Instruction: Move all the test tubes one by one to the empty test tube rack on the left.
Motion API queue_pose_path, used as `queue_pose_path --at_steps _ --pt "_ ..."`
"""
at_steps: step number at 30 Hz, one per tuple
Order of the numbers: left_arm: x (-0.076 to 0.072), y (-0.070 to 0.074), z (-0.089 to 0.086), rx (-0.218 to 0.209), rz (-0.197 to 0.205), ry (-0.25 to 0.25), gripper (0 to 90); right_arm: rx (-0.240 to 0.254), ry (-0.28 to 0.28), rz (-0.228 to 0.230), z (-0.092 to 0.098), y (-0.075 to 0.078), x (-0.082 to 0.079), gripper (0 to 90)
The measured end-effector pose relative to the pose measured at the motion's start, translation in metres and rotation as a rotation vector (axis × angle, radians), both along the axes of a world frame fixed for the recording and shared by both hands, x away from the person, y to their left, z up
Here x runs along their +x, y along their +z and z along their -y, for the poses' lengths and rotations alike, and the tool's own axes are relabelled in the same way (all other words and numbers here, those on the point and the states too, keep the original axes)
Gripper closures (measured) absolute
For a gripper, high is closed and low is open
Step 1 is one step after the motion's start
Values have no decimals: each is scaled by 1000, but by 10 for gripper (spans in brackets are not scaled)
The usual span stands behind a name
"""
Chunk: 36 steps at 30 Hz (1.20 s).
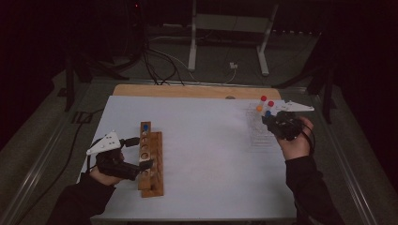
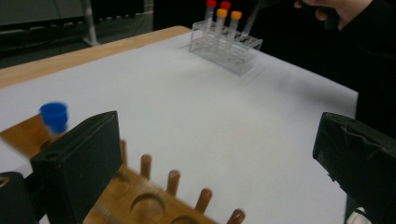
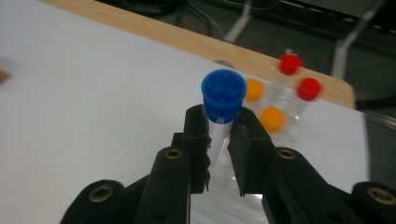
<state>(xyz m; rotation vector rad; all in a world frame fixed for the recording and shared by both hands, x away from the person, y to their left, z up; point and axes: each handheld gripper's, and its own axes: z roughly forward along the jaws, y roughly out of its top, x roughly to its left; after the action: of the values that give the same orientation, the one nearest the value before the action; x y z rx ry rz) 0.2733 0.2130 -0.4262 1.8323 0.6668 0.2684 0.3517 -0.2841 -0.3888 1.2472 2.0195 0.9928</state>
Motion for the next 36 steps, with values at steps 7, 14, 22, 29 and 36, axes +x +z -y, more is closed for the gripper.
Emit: queue_pose_path --at_steps 7,14,22,29,36 --pt "3 8 14 0 4 -47 22 -3 123 -13 -31 -4 -17 764" --pt "6 14 34 11 10 -104 22 6 265 -43 -69 -15 -38 764" --pt "10 17 52 20 11 -140 24 3 412 -71 -109 -20 -61 764" --pt "13 21 70 41 15 -183 45 -9 487 -88 -132 -25 -71 763" --pt "13 26 90 59 31 -232 96 -19 542 -98 -149 -26 -77 763"
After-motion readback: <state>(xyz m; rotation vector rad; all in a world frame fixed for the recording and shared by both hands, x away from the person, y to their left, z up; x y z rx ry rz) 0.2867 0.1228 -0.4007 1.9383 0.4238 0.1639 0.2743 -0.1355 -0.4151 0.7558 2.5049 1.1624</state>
